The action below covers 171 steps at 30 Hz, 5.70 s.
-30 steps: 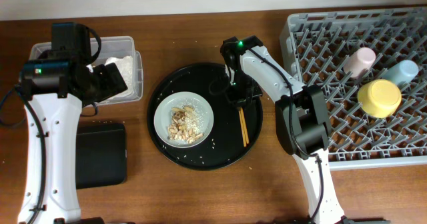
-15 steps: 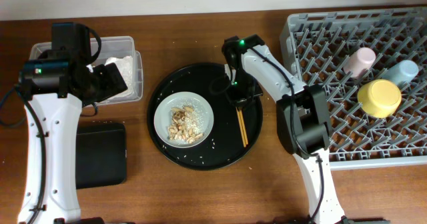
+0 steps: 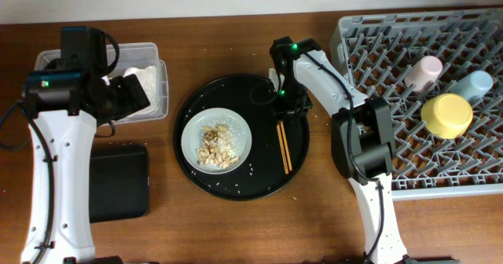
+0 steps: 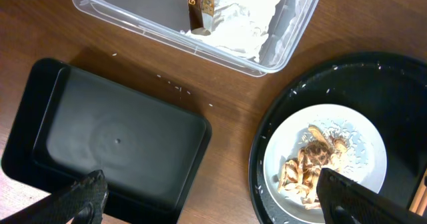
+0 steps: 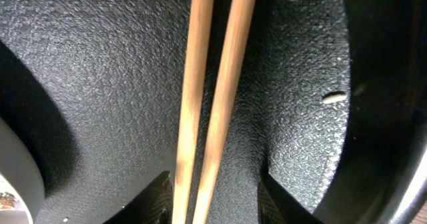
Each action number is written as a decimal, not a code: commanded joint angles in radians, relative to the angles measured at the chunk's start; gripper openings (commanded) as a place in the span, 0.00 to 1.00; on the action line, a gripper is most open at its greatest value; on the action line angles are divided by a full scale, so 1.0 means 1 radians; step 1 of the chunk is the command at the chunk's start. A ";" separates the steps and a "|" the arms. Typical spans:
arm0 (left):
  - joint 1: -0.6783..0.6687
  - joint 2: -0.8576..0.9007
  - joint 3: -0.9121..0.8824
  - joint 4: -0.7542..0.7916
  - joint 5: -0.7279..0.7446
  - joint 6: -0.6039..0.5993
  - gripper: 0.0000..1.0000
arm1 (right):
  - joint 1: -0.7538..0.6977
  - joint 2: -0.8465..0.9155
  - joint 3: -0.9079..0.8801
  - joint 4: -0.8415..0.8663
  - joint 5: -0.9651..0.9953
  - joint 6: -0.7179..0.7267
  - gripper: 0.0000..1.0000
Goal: Sort waste into correct bins and load items into the dishwasher rack
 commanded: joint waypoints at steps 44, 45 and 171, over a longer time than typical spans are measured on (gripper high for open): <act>0.001 -0.003 -0.002 -0.001 -0.011 0.015 0.99 | -0.448 -0.111 0.536 -0.392 -0.275 -0.298 0.88; 0.001 -0.003 -0.002 -0.001 -0.011 0.015 0.99 | -0.402 -0.128 0.536 -0.392 -0.266 -0.260 0.88; -0.045 -0.002 -0.002 -0.076 0.661 -0.056 0.99 | -0.860 -0.883 -0.221 -0.388 0.035 -0.046 0.98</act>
